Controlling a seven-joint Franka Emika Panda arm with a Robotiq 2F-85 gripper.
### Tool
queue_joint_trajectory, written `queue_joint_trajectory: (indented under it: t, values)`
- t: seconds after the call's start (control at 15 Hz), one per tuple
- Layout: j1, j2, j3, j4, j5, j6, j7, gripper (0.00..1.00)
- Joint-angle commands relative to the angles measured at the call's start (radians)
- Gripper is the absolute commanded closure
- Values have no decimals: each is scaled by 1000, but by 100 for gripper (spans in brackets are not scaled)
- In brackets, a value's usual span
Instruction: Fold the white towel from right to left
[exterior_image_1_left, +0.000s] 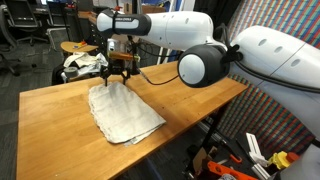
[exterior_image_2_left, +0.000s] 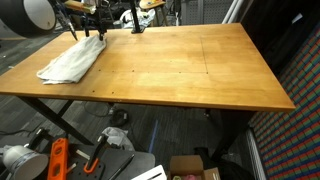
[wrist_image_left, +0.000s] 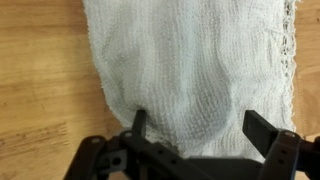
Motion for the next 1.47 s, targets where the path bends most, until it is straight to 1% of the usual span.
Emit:
queue_joint_trajectory:
  t: [0.0, 0.4, 0.67, 1.13, 1.4]
  values:
    - [5, 14, 17, 27, 17, -4, -41, 0]
    - [30, 33, 0, 23, -14, -3, -94, 0]
    - [47, 55, -6, 30, -22, 48, -102, 0]
    - [71, 65, -61, 35, -90, 204, -76, 0]
    - [69, 62, -77, 28, -108, 235, -64, 0]
